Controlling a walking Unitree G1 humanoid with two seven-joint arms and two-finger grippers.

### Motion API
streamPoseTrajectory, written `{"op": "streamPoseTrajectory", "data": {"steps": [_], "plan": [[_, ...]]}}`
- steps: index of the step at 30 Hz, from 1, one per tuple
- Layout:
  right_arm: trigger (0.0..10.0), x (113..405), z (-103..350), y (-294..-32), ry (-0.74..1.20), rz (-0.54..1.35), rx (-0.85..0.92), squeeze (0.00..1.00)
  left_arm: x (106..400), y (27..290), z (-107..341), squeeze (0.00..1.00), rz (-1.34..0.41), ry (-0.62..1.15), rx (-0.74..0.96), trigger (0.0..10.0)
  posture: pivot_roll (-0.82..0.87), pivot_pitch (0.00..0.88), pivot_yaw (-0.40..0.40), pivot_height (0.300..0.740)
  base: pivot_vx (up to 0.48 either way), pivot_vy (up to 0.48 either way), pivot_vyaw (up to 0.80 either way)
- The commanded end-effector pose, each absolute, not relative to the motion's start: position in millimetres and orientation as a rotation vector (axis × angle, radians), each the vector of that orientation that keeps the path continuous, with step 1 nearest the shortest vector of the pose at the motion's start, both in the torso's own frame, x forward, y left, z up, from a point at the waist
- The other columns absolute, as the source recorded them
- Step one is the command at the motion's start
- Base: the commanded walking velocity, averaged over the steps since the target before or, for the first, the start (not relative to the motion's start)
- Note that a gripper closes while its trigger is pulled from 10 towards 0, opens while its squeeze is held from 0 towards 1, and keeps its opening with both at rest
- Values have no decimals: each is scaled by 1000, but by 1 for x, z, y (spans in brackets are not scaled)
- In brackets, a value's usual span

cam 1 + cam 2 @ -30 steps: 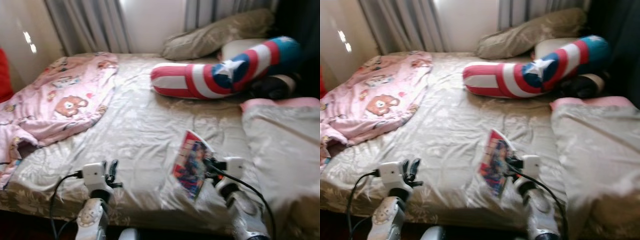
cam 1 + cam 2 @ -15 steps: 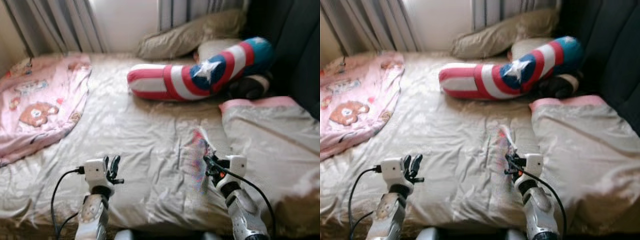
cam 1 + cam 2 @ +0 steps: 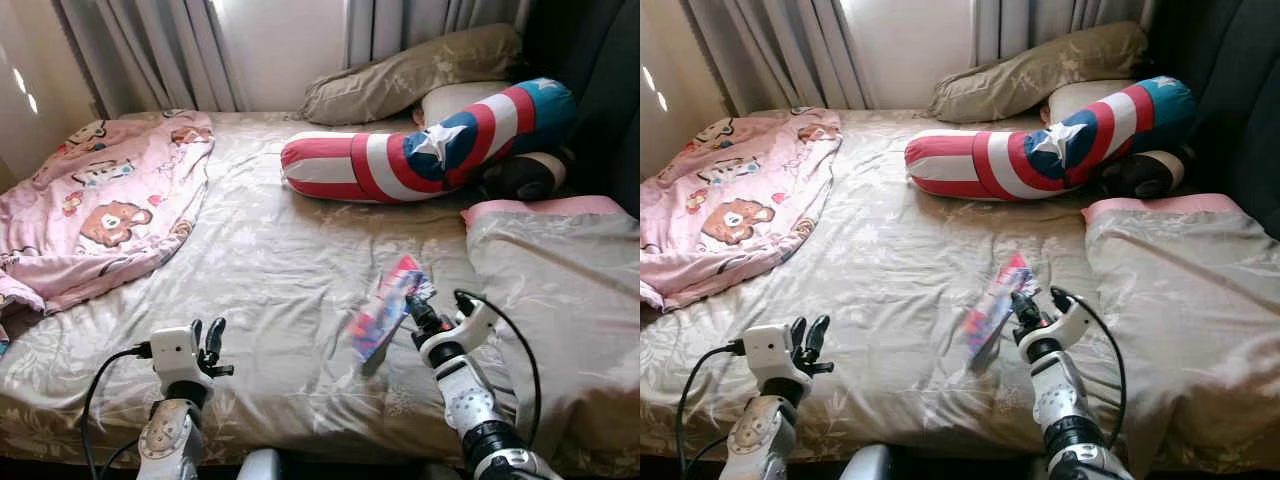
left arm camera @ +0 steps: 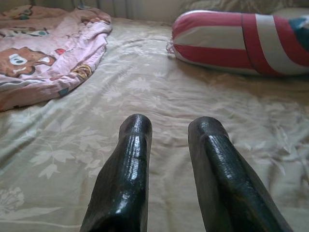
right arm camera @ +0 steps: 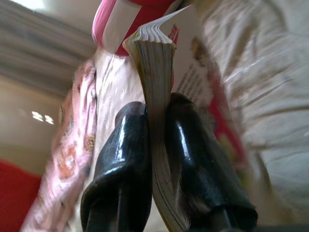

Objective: Clean up the room

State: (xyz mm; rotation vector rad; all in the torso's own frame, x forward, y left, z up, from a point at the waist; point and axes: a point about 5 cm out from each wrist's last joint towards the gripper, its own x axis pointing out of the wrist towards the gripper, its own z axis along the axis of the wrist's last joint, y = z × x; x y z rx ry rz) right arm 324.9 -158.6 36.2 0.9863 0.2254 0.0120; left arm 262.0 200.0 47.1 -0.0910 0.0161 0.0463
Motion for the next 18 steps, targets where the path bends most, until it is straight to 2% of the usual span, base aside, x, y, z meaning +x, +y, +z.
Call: {"op": "streamPoseTrajectory", "data": {"steps": [1, 6, 10, 13, 18], "plan": [[10000, 336, 48, -157, 184, -12, 1058, 0, 261, 203, 51, 0, 34, 14, -76, 10000, 114, 0, 57, 619, 0, 0, 0], [10000, 336, 43, -164, 194, -113, 1221, 0, 248, 207, 58, 0, 8, 17, -35, 10000, 171, 0, 79, 619, 0, 0, 0], [10000, 337, 44, -167, 167, -136, 1278, 0, 236, 211, 60, 0, -1, 30, -11, 10000, 197, 16, 95, 619, 0, 0, 0], [10000, 337, 43, -175, 142, -201, 1300, 0, 224, 214, 62, 0, -4, 51, 5, 10000, 214, 40, 109, 619, 0, 0, 0], [10000, 321, 23, -189, 225, -355, 1253, 0, 209, 211, 64, 0, -41, 85, 25, 10000, 244, 77, 130, 619, 0, 0, 0]]}}
